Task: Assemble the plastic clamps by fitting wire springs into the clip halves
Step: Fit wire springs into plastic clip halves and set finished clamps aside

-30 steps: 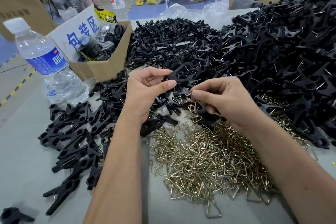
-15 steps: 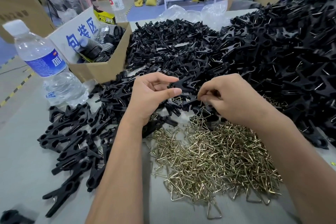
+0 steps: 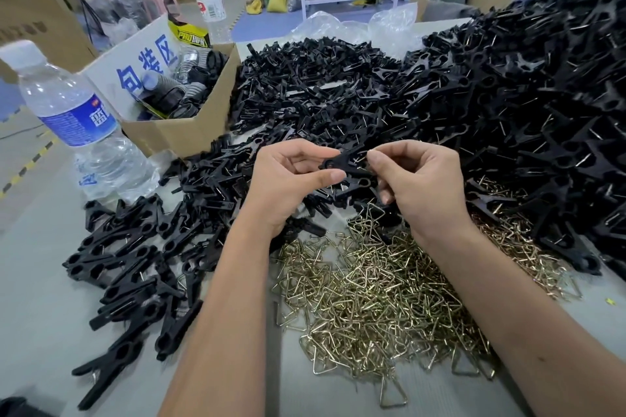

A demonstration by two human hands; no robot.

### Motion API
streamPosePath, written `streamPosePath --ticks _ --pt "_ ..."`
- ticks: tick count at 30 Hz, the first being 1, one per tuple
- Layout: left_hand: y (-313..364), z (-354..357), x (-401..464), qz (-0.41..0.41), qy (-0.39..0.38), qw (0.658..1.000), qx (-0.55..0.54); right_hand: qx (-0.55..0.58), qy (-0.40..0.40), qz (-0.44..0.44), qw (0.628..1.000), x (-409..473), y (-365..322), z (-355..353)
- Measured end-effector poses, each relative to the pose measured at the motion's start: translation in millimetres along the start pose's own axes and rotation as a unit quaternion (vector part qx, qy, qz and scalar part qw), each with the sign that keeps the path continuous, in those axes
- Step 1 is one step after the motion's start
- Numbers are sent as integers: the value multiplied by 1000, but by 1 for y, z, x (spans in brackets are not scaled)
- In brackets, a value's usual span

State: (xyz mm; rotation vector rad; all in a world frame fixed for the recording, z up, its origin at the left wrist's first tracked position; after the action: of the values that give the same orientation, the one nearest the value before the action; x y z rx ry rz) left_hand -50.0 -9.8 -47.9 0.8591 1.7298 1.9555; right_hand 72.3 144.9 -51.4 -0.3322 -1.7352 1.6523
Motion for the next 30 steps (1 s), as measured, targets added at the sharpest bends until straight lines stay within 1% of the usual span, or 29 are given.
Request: streamPosePath --ticks 4,8,14,15,16,18,20,21,23,26,28,30 --pt "-1 7 0 -8 -5 1000 0 -33 23 -24 999 -1 1 -2" --pt "-2 9 0 -10 -7 1000 11 -44 36 -21 998 -1 1 -4" --pt "-4 9 0 -12 -3 1000 22 -128 27 -73 989 -4 -10 -3" --pt "-3 9 0 -12 -5 1000 20 -113 20 -65 991 -5 -11 -2" --pt "-3 9 0 -10 -7 1000 18 -72 12 -43 996 -5 -10 -1" --pt "-2 10 0 -5 -15 1000 10 55 -6 34 998 -4 -6 1" --pt "-2 11 0 -4 -20 1000 -9 154 -30 113 981 -4 -2 4" --pt "-2 12 -1 -3 -22 1000 -17 188 -52 146 970 -5 0 6" --pt "0 13 -1 -4 -24 999 -34 225 -118 193 948 -7 1 12" --pt "2 15 -2 -8 -44 997 -65 248 -208 211 922 -11 -3 18" --pt "3 18 -3 -13 -55 996 -73 282 -232 212 907 -12 -5 19" --pt "3 18 -3 -14 -55 996 -63 320 -227 222 893 -12 -5 19"
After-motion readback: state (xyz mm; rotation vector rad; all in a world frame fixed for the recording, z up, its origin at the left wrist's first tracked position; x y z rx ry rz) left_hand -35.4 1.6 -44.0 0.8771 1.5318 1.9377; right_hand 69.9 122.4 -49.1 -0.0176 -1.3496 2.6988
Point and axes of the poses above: each hand's wrist, its own x-axis towards the middle knuckle, its own z-axis out of the palm, y = z × x, the point moved 5 cm from there along x, towards the middle knuckle, and after that the axes turned 6 degrees about -z, right-handed, at the moved point
